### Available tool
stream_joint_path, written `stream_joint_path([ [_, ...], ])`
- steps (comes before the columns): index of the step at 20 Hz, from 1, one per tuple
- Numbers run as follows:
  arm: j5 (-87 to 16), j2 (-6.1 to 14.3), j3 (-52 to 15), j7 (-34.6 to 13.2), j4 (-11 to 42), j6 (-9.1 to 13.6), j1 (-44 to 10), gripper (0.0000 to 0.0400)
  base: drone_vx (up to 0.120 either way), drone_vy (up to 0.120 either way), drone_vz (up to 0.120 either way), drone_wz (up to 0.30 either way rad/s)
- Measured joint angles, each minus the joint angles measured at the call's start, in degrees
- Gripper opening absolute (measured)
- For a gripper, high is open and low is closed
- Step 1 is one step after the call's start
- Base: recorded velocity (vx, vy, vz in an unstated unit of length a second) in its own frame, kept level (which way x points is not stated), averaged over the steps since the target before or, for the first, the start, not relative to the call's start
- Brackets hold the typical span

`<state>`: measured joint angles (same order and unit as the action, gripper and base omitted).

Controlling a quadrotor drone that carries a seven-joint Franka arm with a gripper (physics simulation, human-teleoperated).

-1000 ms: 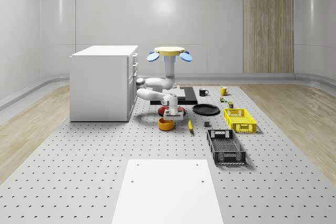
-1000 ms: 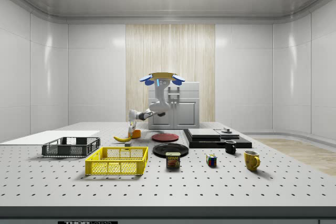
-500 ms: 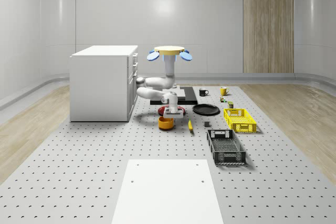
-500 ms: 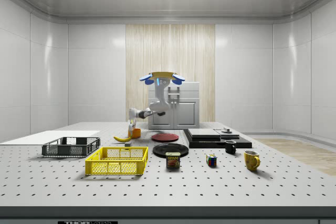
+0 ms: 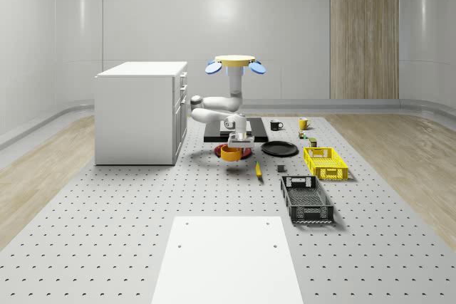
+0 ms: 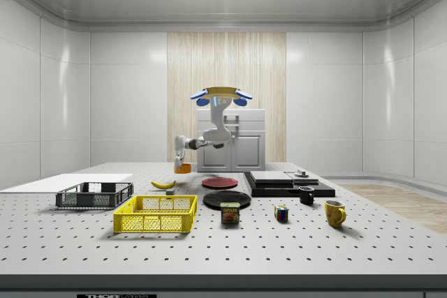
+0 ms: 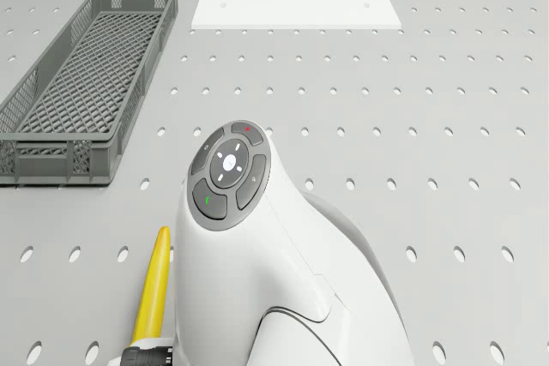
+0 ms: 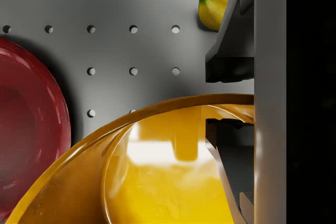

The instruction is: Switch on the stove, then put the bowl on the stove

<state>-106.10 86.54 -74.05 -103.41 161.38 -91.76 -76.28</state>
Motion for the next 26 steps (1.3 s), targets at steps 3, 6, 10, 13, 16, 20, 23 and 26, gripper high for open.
stream_joint_path([
  [3,0.18,0.05,-0.17,-0.02,0.04,0.01,0.0,0.01,-0.12,0.12,0.12,0.0],
  [6,0.28,0.11,-0.26,-0.03,0.05,-0.01,-0.01,0.01,-0.12,0.12,0.12,0.0],
  [10,0.36,0.19,-0.32,-0.05,0.06,-0.06,-0.02,0.01,-0.09,0.08,0.08,0.0],
  [13,0.4,0.24,-0.34,-0.06,0.06,-0.11,-0.04,0.01,-0.12,0.0,0.0,0.0],
  [16,0.43,0.3,-0.36,-0.07,0.06,-0.16,-0.06,0.01,-0.12,0.0,0.0,0.0],
  [20,0.46,0.37,-0.37,-0.09,0.05,-0.22,-0.08,0.01,-0.12,0.0,0.0,0.0],
  [23,0.49,0.42,-0.38,-0.1,0.05,-0.27,-0.09,0.01,-0.12,0.0,0.0,0.0],
  [26,0.51,0.47,-0.38,-0.11,0.05,-0.32,-0.1,0.01,-0.12,0.0,0.0,0.0],
])
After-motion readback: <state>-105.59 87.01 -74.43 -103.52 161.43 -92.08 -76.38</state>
